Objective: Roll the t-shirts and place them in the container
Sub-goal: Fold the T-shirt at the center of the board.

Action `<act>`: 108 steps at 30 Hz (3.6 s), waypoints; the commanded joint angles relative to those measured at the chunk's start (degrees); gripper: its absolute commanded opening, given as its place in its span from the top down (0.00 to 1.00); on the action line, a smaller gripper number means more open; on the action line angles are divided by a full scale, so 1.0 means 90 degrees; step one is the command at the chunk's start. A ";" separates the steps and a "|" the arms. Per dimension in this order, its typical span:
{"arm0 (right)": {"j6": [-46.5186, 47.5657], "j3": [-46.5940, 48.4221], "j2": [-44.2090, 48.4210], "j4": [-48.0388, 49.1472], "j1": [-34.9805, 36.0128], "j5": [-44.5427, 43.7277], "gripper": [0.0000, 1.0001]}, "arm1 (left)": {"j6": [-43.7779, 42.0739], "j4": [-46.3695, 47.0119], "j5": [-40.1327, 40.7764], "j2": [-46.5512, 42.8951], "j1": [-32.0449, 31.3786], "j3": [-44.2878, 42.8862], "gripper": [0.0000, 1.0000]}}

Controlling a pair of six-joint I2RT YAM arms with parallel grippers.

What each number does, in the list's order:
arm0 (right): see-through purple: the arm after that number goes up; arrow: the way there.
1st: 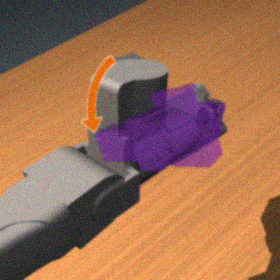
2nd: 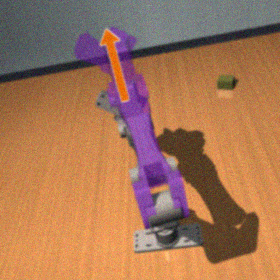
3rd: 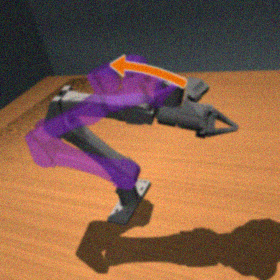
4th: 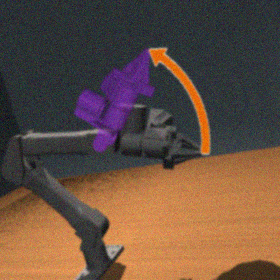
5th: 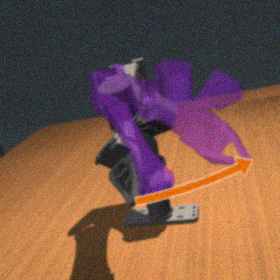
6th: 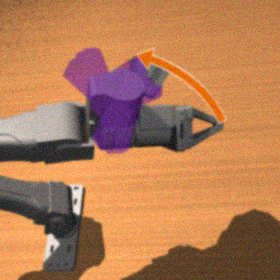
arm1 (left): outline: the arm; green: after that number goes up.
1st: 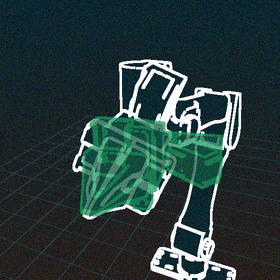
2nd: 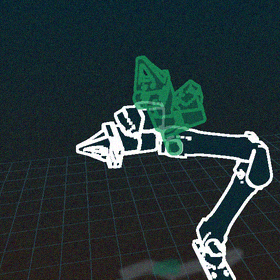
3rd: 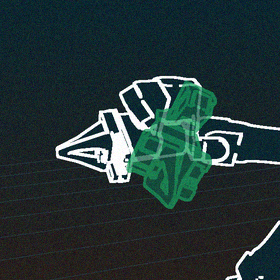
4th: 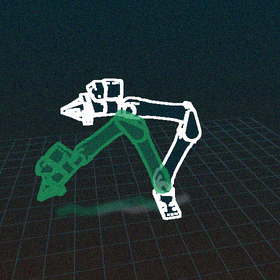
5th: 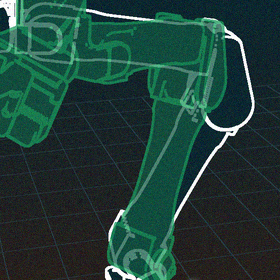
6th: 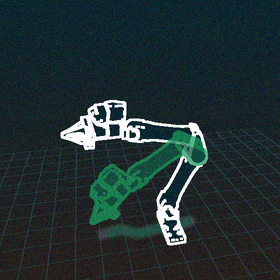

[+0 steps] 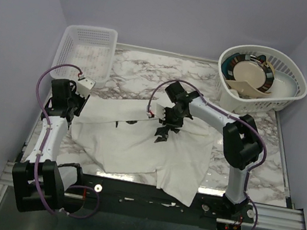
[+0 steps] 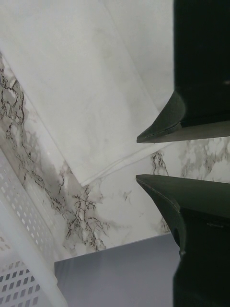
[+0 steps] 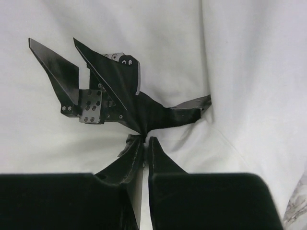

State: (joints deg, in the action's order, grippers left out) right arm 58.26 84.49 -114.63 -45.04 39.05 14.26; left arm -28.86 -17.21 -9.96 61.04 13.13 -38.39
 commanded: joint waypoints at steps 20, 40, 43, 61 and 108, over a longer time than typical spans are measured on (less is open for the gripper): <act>-0.0525 0.0445 0.0285 -0.0406 0.0036 0.0123 0.82 | 0.0072 0.0145 -0.0261 0.0015 0.0046 -0.0012 0.56; -0.1727 0.0330 0.0820 -0.0827 -0.0226 0.0486 0.52 | 0.0082 0.0184 -0.0339 0.0015 0.0055 0.0018 0.56; -0.1504 -0.0012 0.1250 -0.0689 -0.0635 0.0291 0.52 | 0.0101 0.0164 -0.0368 0.0035 0.0055 -0.0012 0.56; 0.0098 -0.1331 0.1136 -0.0074 -0.2112 -0.0598 0.57 | -0.0279 -0.0207 -0.0027 0.0347 0.0075 -0.0256 0.56; 0.0724 -0.1731 0.1145 -0.0641 -0.2102 -0.0178 0.55 | -0.0270 -0.0197 -0.0066 0.0318 0.0251 -0.0129 0.55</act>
State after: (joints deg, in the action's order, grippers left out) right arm 62.63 69.80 -103.09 -49.78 20.14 11.44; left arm -31.07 -18.61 -10.94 64.36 14.70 -39.00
